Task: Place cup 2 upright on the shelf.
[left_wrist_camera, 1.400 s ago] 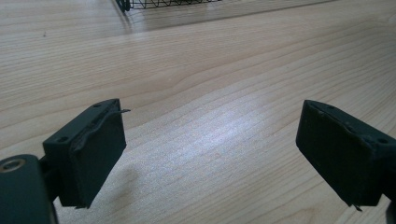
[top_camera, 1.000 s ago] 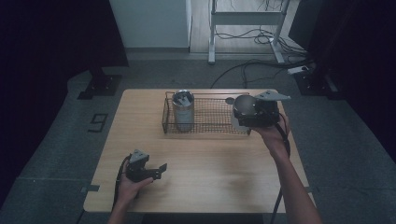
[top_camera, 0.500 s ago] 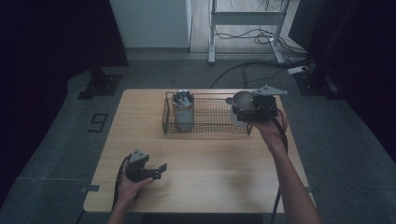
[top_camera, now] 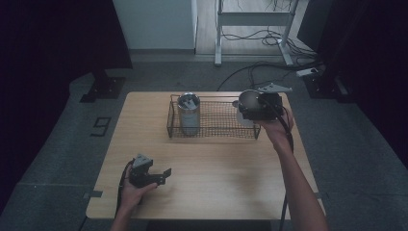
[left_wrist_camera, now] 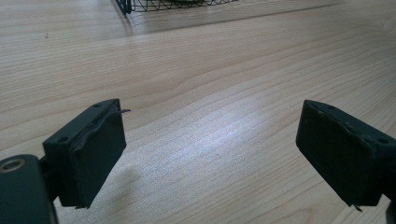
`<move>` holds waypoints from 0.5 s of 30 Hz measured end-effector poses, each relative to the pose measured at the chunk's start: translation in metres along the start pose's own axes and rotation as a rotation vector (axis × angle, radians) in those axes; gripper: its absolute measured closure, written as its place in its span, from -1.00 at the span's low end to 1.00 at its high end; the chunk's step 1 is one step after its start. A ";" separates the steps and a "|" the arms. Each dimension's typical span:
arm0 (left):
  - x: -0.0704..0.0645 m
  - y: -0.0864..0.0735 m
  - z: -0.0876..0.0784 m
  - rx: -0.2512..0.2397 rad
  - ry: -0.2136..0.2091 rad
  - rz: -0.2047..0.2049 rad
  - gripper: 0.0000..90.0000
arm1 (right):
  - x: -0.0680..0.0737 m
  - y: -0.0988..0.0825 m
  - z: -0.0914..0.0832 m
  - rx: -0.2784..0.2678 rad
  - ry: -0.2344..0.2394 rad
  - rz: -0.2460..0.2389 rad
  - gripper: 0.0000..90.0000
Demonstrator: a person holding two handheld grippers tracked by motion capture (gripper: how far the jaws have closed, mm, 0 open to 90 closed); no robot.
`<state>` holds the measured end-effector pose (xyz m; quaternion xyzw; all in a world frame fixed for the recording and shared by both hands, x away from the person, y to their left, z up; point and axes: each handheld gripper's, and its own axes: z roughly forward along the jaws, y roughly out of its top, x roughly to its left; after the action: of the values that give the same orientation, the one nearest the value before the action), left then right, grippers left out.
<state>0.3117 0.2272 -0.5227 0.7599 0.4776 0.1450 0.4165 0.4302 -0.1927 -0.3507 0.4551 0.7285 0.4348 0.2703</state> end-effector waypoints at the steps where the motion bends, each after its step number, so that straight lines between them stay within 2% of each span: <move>1: 0.000 0.000 0.000 -0.001 -0.001 0.000 -0.81 | -0.001 0.000 0.002 0.003 -0.002 0.002 -0.86; 15: 0.000 0.000 -0.001 -0.005 -0.010 -0.004 -0.81 | -0.006 0.005 0.019 0.016 -0.007 0.018 -0.86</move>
<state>0.3115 0.2274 -0.5219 0.7586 0.4768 0.1416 0.4210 0.4502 -0.1901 -0.3558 0.4654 0.7267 0.4299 0.2654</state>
